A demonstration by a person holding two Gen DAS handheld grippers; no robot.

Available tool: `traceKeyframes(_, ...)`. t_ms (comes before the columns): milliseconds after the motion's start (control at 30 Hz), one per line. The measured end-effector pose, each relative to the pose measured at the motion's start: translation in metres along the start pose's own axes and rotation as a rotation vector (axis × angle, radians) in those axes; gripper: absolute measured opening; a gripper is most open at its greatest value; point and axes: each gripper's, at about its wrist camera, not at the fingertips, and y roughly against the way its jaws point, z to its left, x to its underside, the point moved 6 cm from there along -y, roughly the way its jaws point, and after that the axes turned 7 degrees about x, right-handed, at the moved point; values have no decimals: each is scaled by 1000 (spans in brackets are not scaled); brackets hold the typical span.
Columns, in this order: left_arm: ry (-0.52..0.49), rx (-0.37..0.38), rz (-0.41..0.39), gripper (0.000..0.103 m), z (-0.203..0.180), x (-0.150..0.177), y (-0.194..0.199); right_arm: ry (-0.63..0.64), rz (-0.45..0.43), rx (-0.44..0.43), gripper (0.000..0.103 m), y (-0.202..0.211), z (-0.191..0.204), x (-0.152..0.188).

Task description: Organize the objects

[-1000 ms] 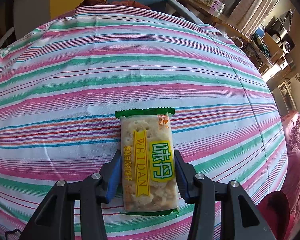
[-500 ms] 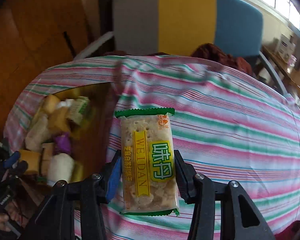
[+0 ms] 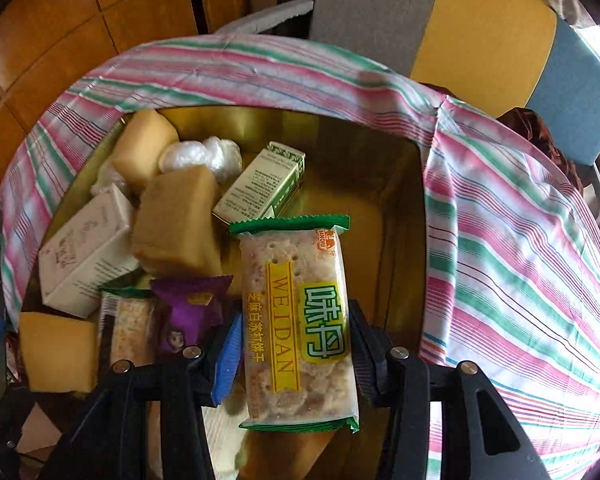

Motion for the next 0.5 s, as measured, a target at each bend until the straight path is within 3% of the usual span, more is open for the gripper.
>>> traceKeyframes(167,0,-13,15,75,1,4,-4,0,30,16,49,-17,-2,4)
traceKeyframes(500,-23,-46,9,82,-5,4,-4,-61,-85,-21,49,13,-10,17)
